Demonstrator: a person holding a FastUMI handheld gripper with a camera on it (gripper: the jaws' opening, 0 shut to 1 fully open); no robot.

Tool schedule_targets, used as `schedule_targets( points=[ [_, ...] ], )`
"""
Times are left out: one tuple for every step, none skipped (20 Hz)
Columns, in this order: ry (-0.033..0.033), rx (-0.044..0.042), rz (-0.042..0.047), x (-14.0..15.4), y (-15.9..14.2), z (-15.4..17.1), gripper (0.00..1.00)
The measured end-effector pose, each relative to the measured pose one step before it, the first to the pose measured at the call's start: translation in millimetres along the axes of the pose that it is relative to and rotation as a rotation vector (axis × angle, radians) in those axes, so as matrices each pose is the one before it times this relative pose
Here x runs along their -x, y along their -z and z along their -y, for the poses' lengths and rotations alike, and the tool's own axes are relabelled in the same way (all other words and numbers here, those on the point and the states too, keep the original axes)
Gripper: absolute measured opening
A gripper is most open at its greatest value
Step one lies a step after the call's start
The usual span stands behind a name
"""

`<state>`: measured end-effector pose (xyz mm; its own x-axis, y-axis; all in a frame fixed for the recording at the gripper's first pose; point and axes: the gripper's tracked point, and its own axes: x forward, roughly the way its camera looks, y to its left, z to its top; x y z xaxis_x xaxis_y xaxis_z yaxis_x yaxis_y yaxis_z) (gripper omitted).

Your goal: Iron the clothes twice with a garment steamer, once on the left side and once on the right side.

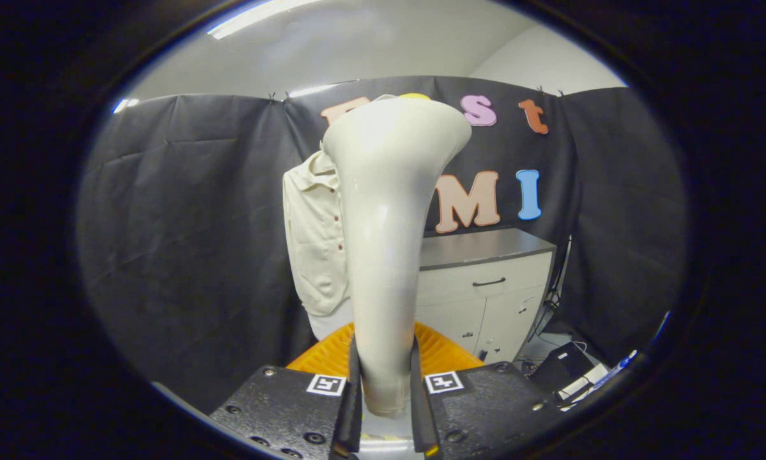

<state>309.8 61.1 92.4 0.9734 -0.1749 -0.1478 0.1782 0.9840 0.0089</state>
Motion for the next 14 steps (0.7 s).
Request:
schedule_targets(
  points=[
    [-0.00425,-0.00055,0.01109,3.69,-1.24,1.07,0.31],
    [-0.00487,-0.00332,0.01662,3.90,-3.47,0.67,0.31],
    [-0.00677,-0.00453,0.02267,3.61,-3.25,0.08,0.31],
    [-0.00431,0.00212,0.01354,2.30,-3.39,0.66,0.31],
    [-0.00084,0.00232,0.00201,0.31,0.33,1.63,0.31],
    [0.00593,-0.00172,0.00094,-0.42,0.91,3.41,0.31],
    [0.00689,-0.00300,0.00038,-0.59,-0.15,3.73,0.31],
    [0.00433,-0.00813,-0.00226,-1.36,0.15,2.87,0.31],
    [0.00201,-0.00261,-0.00404,-4.47,3.37,-3.23,0.31],
    [0.00424,0.00192,0.00097,-1.54,-0.32,1.86,0.31],
    [0.00321,-0.00153,-0.00137,-1.75,-0.38,1.87,0.31],
    [0.00058,-0.00150,0.00198,-1.33,-0.27,0.50,0.31],
    [0.00040,0.00108,0.00129,-2.99,-1.88,0.53,0.31],
    [-0.00363,-0.00080,-0.00692,-2.53,0.86,-0.42,0.31]
  ],
)
